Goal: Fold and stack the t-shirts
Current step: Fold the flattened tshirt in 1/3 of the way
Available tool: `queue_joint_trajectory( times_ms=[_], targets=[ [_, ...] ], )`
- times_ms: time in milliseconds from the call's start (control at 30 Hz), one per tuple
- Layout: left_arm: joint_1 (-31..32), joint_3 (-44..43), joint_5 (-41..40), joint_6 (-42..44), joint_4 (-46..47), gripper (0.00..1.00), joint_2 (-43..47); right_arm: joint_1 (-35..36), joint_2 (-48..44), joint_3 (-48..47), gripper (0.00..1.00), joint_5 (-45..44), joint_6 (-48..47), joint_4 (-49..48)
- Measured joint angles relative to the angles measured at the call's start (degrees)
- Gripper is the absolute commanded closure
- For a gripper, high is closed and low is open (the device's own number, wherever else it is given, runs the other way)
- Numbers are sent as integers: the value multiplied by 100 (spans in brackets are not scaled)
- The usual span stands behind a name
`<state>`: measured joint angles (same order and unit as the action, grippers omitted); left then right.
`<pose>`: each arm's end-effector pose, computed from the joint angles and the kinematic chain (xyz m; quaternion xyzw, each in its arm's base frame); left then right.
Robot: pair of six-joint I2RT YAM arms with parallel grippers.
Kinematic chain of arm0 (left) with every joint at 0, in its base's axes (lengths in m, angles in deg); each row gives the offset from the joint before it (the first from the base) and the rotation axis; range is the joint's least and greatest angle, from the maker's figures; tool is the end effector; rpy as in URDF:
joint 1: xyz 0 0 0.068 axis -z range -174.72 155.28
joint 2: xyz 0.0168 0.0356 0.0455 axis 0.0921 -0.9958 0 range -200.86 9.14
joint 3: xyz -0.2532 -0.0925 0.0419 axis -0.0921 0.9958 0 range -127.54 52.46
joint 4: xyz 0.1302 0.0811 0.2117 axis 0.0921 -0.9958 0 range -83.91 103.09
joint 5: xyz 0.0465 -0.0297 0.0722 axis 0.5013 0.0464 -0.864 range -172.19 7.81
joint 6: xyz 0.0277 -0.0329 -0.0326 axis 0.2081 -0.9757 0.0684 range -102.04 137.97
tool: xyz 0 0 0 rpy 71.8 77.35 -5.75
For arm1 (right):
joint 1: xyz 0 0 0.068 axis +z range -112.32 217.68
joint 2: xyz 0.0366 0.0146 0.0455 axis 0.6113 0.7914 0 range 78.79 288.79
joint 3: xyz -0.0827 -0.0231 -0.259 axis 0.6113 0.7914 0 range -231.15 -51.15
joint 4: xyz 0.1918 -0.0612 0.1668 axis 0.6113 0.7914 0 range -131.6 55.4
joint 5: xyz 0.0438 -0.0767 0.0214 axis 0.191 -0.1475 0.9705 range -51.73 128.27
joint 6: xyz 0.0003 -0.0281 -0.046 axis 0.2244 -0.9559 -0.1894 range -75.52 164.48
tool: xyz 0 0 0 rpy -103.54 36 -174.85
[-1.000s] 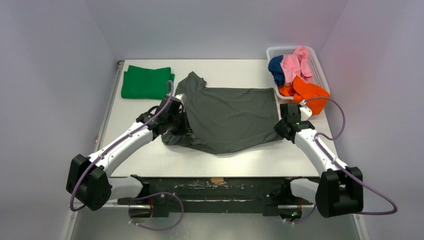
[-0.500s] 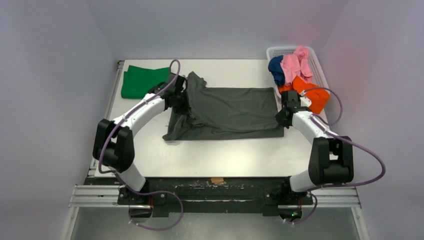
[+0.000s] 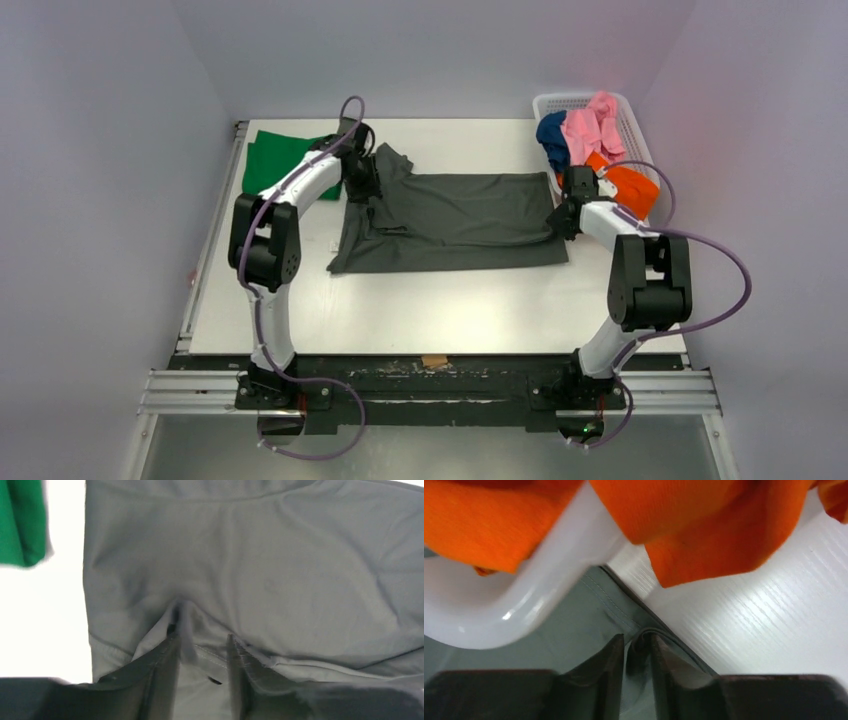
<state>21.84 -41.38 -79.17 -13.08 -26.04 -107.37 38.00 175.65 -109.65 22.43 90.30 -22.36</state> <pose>0.4200 -0.1268 0.2140 -0.1158 0.9626 -0.1217 0.2125 0.3390 -0.0079 0.1792 0.4033 0.8623 -0.0134 0.3060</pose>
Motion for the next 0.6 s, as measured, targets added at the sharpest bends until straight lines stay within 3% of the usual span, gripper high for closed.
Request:
queue_joint_trajectory(
  times_ms=[67, 133, 300, 600],
  targets=[
    [0, -380, 17, 153, -39, 16, -232, 0, 37, -90, 46, -9, -103, -68],
    [0, -684, 9, 243, -136, 8, -367, 0, 15, -120, 38, -55, -151, -94],
    [0, -903, -74, 323, -356, 0, -264, 0, -376, -50, 14, -328, -254, 9],
    [313, 2127, 435, 157, 516, 0, 2096, 673, -1757, 776, 11, -358, -741, -149]
  ],
)
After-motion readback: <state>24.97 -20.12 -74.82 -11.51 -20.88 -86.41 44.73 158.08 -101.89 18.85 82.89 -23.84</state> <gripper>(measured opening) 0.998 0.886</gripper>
